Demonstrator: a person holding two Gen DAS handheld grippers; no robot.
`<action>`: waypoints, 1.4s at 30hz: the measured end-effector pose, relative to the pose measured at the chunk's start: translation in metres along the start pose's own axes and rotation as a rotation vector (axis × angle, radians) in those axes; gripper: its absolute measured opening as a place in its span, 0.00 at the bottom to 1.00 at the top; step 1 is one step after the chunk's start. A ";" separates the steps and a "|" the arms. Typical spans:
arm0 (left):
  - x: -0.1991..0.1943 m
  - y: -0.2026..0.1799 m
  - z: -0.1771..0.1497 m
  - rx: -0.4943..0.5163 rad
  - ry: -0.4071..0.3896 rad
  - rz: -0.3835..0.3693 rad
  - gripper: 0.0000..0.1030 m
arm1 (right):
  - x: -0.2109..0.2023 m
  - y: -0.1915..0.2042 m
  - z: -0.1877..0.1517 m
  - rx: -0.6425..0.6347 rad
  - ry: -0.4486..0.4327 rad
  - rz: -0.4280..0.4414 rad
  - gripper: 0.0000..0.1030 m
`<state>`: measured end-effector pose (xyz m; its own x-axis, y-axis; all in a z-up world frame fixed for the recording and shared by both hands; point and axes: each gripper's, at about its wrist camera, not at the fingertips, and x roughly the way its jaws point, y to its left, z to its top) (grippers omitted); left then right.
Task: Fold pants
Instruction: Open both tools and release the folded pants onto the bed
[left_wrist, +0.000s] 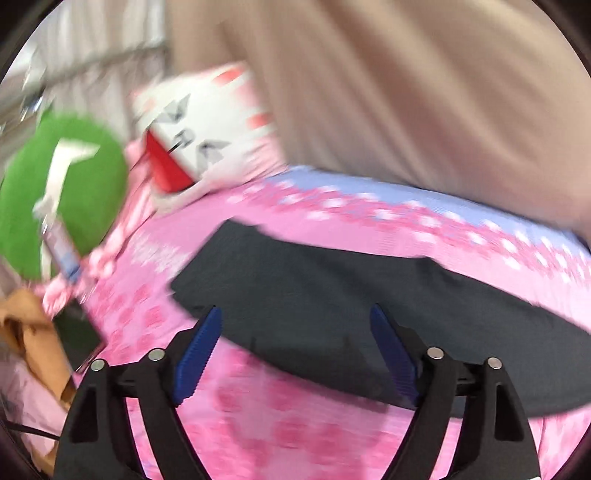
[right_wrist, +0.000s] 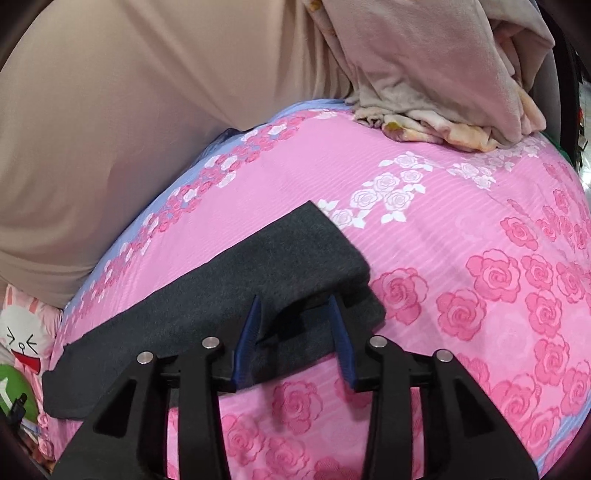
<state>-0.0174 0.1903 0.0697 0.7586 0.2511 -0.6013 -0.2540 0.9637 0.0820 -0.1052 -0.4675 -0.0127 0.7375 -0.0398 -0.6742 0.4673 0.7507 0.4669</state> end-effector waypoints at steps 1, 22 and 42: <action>0.001 -0.016 -0.001 0.023 -0.009 -0.014 0.79 | 0.006 -0.004 0.004 0.023 0.015 0.022 0.36; 0.082 -0.053 -0.060 0.066 0.344 -0.083 0.81 | -0.023 0.014 -0.014 -0.078 -0.006 0.001 0.14; 0.049 -0.037 -0.055 -0.044 0.200 -0.165 0.76 | -0.040 0.076 -0.088 -0.237 -0.056 -0.090 0.32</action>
<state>-0.0042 0.1624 -0.0067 0.6595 0.0635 -0.7490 -0.1657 0.9842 -0.0624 -0.1423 -0.3511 -0.0010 0.7272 -0.1452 -0.6709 0.4101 0.8756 0.2551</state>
